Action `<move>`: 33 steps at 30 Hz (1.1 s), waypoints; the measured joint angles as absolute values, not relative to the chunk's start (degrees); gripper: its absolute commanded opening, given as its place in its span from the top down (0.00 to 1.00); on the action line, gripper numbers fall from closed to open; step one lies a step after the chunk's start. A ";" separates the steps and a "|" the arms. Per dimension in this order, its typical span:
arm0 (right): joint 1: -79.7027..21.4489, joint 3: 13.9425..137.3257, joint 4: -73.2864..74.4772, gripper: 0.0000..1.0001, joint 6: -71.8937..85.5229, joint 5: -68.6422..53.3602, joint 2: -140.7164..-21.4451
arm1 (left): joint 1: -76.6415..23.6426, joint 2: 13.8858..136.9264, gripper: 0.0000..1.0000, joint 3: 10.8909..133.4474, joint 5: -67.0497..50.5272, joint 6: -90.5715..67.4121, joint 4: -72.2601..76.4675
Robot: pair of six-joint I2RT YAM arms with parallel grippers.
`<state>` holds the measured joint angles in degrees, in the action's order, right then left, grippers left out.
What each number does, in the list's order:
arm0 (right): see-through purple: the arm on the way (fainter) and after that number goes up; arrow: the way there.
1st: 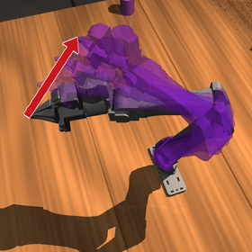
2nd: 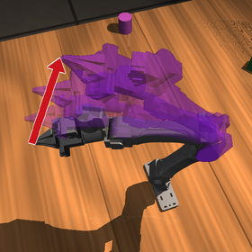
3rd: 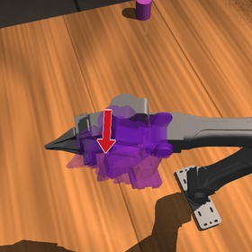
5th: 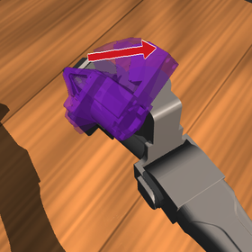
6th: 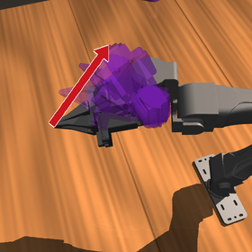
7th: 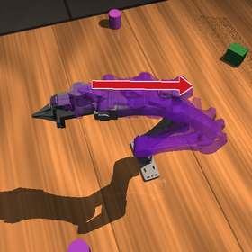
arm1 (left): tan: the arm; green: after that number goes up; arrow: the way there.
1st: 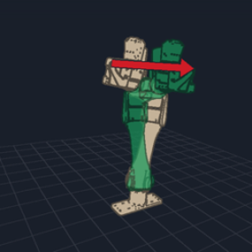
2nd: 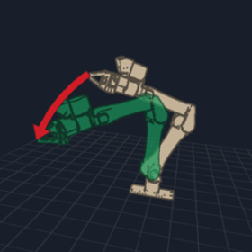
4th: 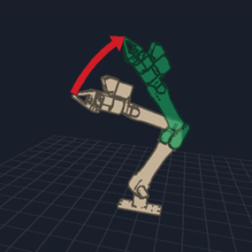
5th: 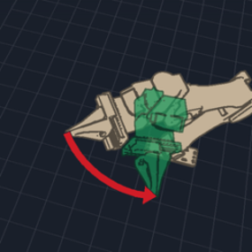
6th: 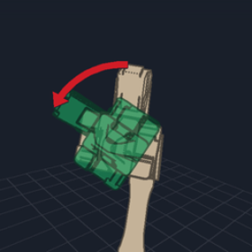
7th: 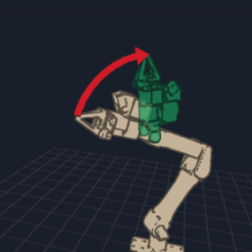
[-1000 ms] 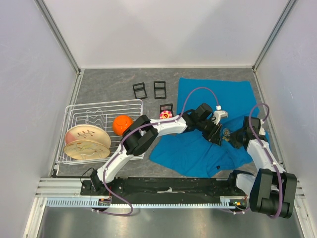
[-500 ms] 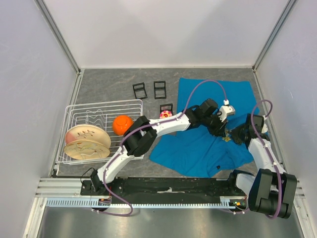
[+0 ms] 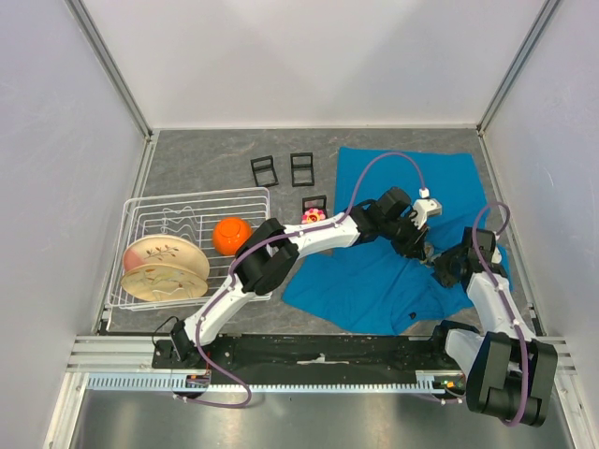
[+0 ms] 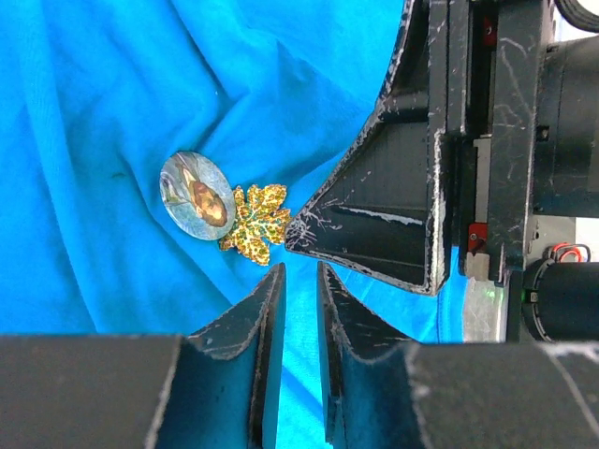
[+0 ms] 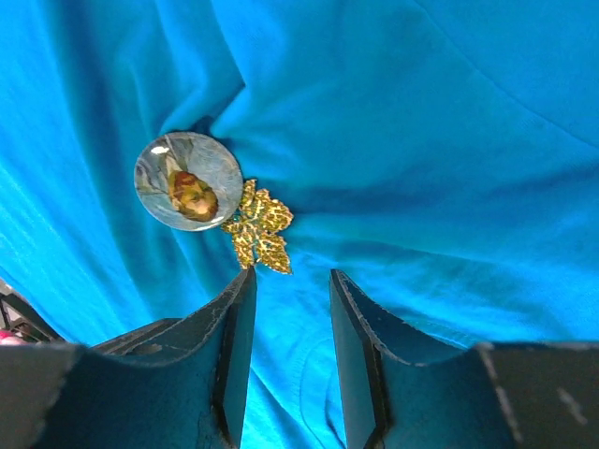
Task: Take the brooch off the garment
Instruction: Remove the brooch from the clothes.
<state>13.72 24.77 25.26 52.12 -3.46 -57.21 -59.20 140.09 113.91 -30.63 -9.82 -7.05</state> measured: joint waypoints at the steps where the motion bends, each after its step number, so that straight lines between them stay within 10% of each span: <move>1: 13.74 24.49 25.43 0.55 52.14 -3.49 -57.21 | -59.22 140.09 0.74 113.84 -30.68 -10.02 -6.94; 33: 13.74 25.76 20.18 0.67 53.21 -4.08 -61.91 | -60.25 140.09 0.70 111.74 -33.56 -10.44 -5.54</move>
